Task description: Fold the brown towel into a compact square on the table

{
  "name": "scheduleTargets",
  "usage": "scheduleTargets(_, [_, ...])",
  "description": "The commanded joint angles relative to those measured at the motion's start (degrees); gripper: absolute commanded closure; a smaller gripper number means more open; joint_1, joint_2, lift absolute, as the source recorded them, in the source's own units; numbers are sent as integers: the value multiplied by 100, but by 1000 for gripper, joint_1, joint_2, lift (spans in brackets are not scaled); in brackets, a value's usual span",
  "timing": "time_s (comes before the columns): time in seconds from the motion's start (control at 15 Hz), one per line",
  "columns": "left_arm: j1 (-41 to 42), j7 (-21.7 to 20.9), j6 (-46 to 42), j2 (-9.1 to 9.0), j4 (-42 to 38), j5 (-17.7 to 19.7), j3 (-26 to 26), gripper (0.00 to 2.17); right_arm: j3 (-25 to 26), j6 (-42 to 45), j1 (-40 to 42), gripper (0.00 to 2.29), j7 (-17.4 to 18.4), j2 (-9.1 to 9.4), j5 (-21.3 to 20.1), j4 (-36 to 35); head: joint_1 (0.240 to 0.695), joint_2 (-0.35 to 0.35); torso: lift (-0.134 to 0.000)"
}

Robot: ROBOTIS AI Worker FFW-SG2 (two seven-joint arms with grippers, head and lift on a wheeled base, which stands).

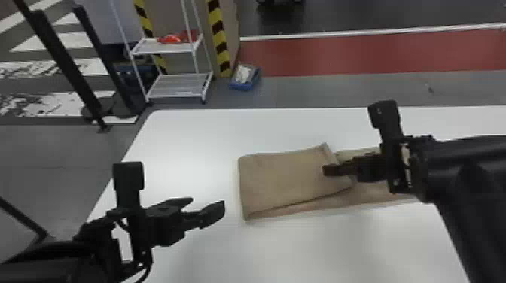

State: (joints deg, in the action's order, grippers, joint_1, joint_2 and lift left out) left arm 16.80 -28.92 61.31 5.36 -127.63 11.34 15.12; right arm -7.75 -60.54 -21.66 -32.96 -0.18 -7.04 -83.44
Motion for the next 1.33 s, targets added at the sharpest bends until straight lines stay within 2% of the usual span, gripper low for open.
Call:
scheduleTargets(0.0, [7,0,0,0,2,0,0,46,-24,10,-5,488,0,23,-34,30,695,163,-123])
scheduleTargets(0.2, [16,-9,0,0,10,0,0,66,-86,10,-23,552,0,23,-78,74,695,164,-123])
scheduleTargets(0.27, [16,-9,-18,0,19,0,0,66,-86,10,-23,650,-9,23,-78,74,695,164,-123])
scheduleTargets(0.47, [16,-35,-35,0,28,8,8,66,-86,10,-32,657,-9,23,-78,74,695,165,-123])
scheduleTargets(0.6, [25,-44,-53,0,28,8,17,70,-86,10,-40,765,-9,23,-78,74,695,165,-123])
scheduleTargets(1.07, [34,-79,-70,0,37,8,52,70,-103,-7,-40,768,0,23,-52,74,695,168,-123])
scheduleTargets(1.13, [34,-79,-70,0,37,8,52,70,-103,-7,-40,930,0,23,-52,74,695,169,-123])
scheduleTargets(1.27, [34,-88,-70,0,54,8,52,70,-95,10,-40,998,-9,23,-26,65,695,170,-123])
